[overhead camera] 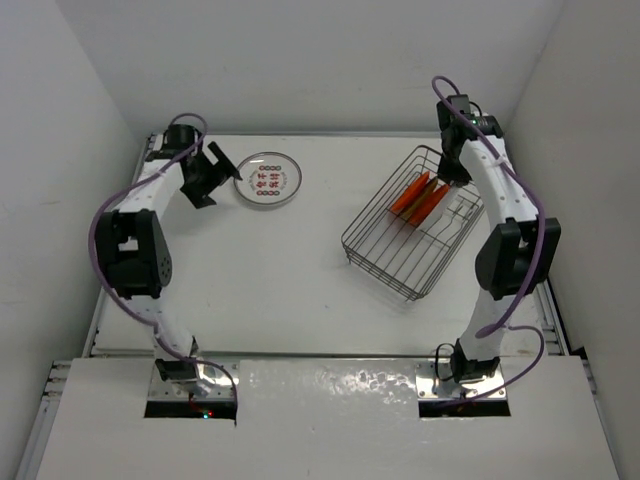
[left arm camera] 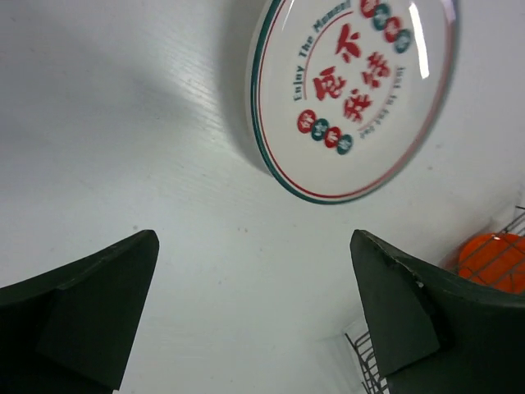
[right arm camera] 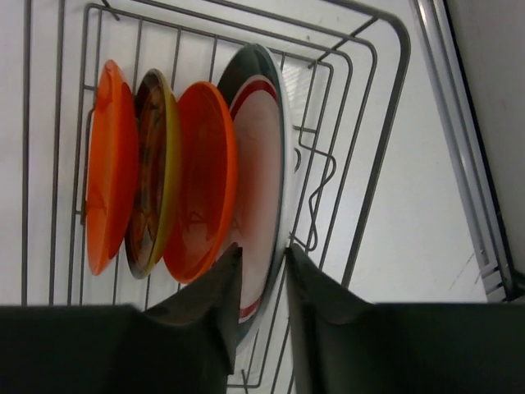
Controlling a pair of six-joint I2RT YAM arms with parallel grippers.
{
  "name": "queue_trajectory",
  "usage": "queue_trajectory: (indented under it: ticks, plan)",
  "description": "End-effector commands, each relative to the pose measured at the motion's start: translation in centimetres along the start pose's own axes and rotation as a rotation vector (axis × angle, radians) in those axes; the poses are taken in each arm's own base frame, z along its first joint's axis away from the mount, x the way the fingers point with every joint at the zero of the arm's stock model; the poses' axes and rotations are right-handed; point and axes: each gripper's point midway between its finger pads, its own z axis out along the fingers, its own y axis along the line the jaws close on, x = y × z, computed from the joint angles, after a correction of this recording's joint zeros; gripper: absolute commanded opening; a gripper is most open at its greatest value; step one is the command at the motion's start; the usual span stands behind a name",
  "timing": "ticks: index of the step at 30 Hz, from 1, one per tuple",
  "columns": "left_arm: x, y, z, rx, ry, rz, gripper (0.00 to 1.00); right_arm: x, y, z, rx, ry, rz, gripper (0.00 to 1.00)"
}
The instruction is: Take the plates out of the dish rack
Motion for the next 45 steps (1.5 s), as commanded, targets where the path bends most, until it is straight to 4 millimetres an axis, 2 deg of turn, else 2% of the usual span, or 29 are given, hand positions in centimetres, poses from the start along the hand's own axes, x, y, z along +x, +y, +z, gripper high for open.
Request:
queue_trajectory:
  ticks: [1,2,5,8,12,16,17,19,20,23,26,27,28,29,30,31,32,33,34,35,36,37,38,39,40,42,43,44,45]
  plan:
    - [-1.7,-1.6,-5.7,0.027,-0.129,0.092,1.0,-0.6,-0.5,-0.1,0.039,-0.022,0.034,0.24]
    - [-2.0,-2.2,-7.0,0.045,-0.151,0.108,1.0,-0.5,-0.8,-0.2,0.054,-0.03,0.052,0.14]
    - [-2.2,-2.7,-8.9,0.056,-0.168,0.142,1.0,0.2,-1.4,-0.5,0.057,-0.037,0.078,0.13]
    - [-2.4,-3.3,-9.9,0.073,-0.171,0.167,1.0,0.8,-1.6,-0.6,0.063,-0.025,0.081,0.03]
    - [-2.4,-4.2,-10.5,0.106,-0.16,0.186,1.0,-0.2,-2.2,-2.3,0.061,-0.05,0.112,0.0]
    - [-2.9,-5.9,-11.4,0.168,-0.16,0.218,1.0,-2.8,-4.2,-6.4,0.074,-0.142,0.161,0.0]
    - [-2.9,-6.2,-11.6,0.18,-0.156,0.224,1.0,-4.5,-4.7,-8.2,0.066,-0.193,0.19,0.0]
    - [-2.8,-7.1,-11.8,0.223,-0.143,0.246,1.0,-5.5,-6.2,-10.0,0.098,-0.229,0.187,0.0]
    - [-2.9,-7.6,-12.0,0.245,-0.144,0.255,1.0,-6.9,-6.6,-11.6,0.086,-0.276,0.207,0.0]
    - [-2.4,-9.7,-12.6,0.351,-0.123,0.285,1.0,-8.0,-8.2,-14.1,0.109,-0.328,0.203,0.0]
    - [-0.8,-13.8,-14.4,0.534,-0.081,0.339,1.0,-7.5,-8.5,-15.2,0.07,-0.337,0.172,0.0]
    - [1.7,-17.1,-15.6,0.634,-0.033,0.4,1.0,-8.3,-8.3,-17.0,-0.004,-0.405,0.168,0.0]
    - [2.7,-18.9,-16.3,0.696,-0.023,0.437,1.0,-6.7,-5.4,-15.9,-0.144,-0.351,0.102,0.0]
    - [3.9,-20.4,-16.9,0.754,0.003,0.469,1.0,-6.6,-3.7,-16.6,-0.252,-0.375,0.081,0.0]
    - [6.5,-22.7,-17.7,0.838,0.072,0.503,1.0,-8.3,-2.6,-19.7,-0.395,-0.512,0.107,0.0]
    - [7.2,-24.1,-18.1,0.884,0.071,0.524,1.0,-8.2,-0.9,-20.7,-0.51,-0.541,0.097,0.0]
    - [7.8,-24.8,-18.2,0.905,0.079,0.528,1.0,-5.5,3.1,-20.0,-0.717,-0.477,0.027,0.0]
    - [9.1,-25.7,-18.4,0.932,0.11,0.523,1.0,-7.1,5.0,-22.6,-0.875,-0.589,0.034,0.0]
    - [9.6,-26.5,-18.2,0.957,0.114,0.53,1.0,-6.6,6.1,-24.4,-1.001,-0.584,0.08,0.0]
    - [10.0,-26.9,-18.2,0.976,0.127,0.532,1.0,-5.6,7.5,-23.5,-1.074,-0.546,0.087,0.0]
    - [11.0,-27.4,-18.2,0.997,0.166,0.522,1.0,-5.7,9.0,-25.7,-1.229,-0.547,0.11,0.0]
    - [11.1,-27.8,-18.3,1.006,0.163,0.526,1.0,-4.7,10.1,-24.9,-1.28,-0.498,0.13,0.0]
    - [11.3,-27.9,-18.1,1.004,0.167,0.527,0.99,-4.7,10.5,-25.2,-1.325,-0.495,0.148,0.0]
    - [11.5,-27.9,-17.6,0.989,0.173,0.524,0.98,-5.3,10.9,-26.9,-1.414,-0.522,0.185,0.0]
    - [11.5,-27.7,-17.2,0.976,0.177,0.52,0.96,-4.7,11.4,-26.3,-1.437,-0.496,0.204,0.0]
    - [11.5,-27.3,-16.1,0.944,0.182,0.521,0.84,-4.9,12.1,-27.4,-1.517,-0.504,0.224,0.0]
    - [11.7,-26.9,-15.7,0.928,0.195,0.518,0.68,-4.7,12.4,-27.3,-1.525,-0.492,0.236,0.0]
    - [11.9,-26.8,-15.5,0.924,0.203,0.52,0.59,-4.6,12.9,-27.2,-1.539,-0.48,0.237,0.0]
    - [12.2,-26.5,-15.1,0.922,0.22,0.519,0.44,-4.7,13.1,-27.5,-1.555,-0.481,0.237,0.0]
